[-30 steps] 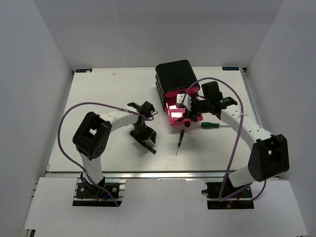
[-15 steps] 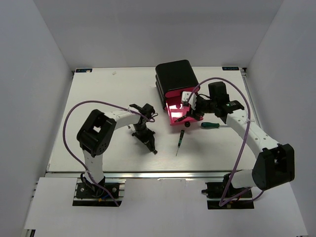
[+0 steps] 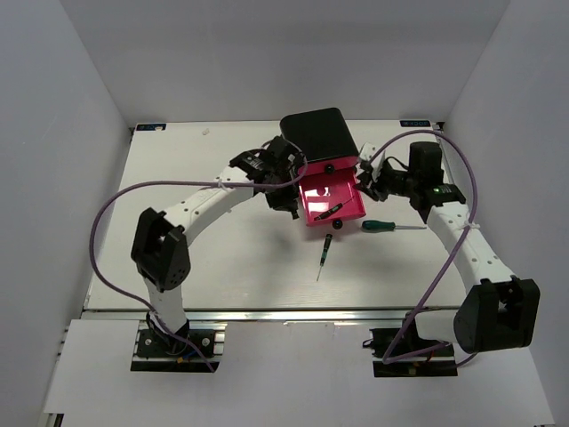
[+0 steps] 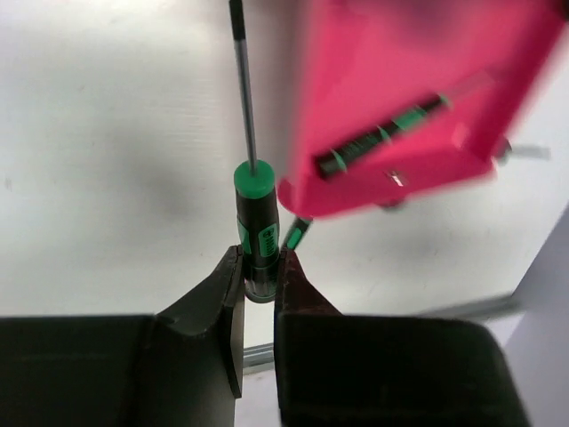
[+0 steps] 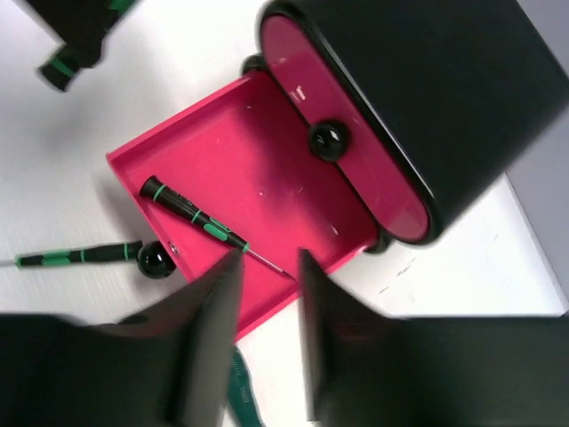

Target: Sort the tools into containers

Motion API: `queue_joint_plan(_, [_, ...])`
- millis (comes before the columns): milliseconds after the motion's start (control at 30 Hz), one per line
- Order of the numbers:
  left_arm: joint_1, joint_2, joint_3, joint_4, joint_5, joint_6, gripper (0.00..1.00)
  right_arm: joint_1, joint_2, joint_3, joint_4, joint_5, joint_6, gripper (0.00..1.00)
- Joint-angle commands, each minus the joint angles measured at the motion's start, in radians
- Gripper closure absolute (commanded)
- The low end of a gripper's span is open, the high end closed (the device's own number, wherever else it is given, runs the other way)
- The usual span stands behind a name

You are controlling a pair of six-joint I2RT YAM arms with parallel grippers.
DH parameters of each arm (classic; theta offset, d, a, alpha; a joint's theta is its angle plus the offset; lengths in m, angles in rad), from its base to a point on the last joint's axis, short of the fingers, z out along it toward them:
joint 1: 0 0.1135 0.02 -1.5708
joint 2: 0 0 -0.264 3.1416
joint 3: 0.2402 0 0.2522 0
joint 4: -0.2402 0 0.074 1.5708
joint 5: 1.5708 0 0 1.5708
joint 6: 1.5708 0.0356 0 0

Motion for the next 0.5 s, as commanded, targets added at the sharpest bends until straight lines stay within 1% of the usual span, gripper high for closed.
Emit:
queue_joint_plan(0, [-0.031, -0.119, -0.010, 0.098, -0.043, 0.314, 1.00, -0.047, -0.030, -0.013, 0.082, -0.057, 0.121, 0.67])
queue_joint_plan(33, [-0.031, -0.132, -0.021, 0.116, -0.028, 0.390, 1.00, -0.056, -0.031, -0.014, 0.085, -0.062, 0.131, 0.83])
queue_joint_plan(67, [-0.031, -0.139, -0.030, 0.136, -0.012, 0.434, 1.00, -0.071, -0.036, -0.019, 0.088, -0.080, 0.138, 0.90])
queue_joint_plan(100, [-0.034, -0.152, -0.035, 0.159, -0.001, 0.469, 1.00, -0.078, -0.039, -0.023, 0.092, -0.083, 0.143, 0.94])
queue_joint_plan(133, [-0.046, -0.156, -0.038, 0.173, 0.003, 0.553, 1.00, -0.084, -0.047, -0.029, 0.100, -0.085, 0.146, 0.98])
queue_joint_plan(200, [-0.074, -0.159, -0.038, 0.217, 0.003, 0.638, 1.00, -0.092, -0.053, -0.046, 0.109, -0.085, 0.149, 0.98])
queue_joint_plan(233, [-0.083, -0.155, -0.036, 0.233, 0.003, 0.723, 1.00, -0.093, -0.054, -0.049, 0.111, -0.085, 0.151, 0.97])
queue_joint_plan(267, [-0.092, -0.149, -0.035, 0.251, 0.009, 0.764, 1.00, -0.095, -0.056, -0.052, 0.111, -0.086, 0.151, 0.96])
queue_joint_plan(300, [-0.098, -0.140, -0.033, 0.277, 0.040, 0.799, 1.00, -0.096, -0.056, -0.052, 0.109, -0.086, 0.154, 0.96])
queue_joint_plan(333, [-0.109, -0.111, -0.021, 0.290, 0.046, 0.861, 1.00, -0.096, -0.054, -0.054, 0.111, -0.086, 0.154, 0.94])
queue_joint_plan(467, [-0.134, -0.006, 0.065, 0.313, 0.058, 1.015, 1.00, -0.098, -0.056, -0.056, 0.108, -0.085, 0.148, 0.87])
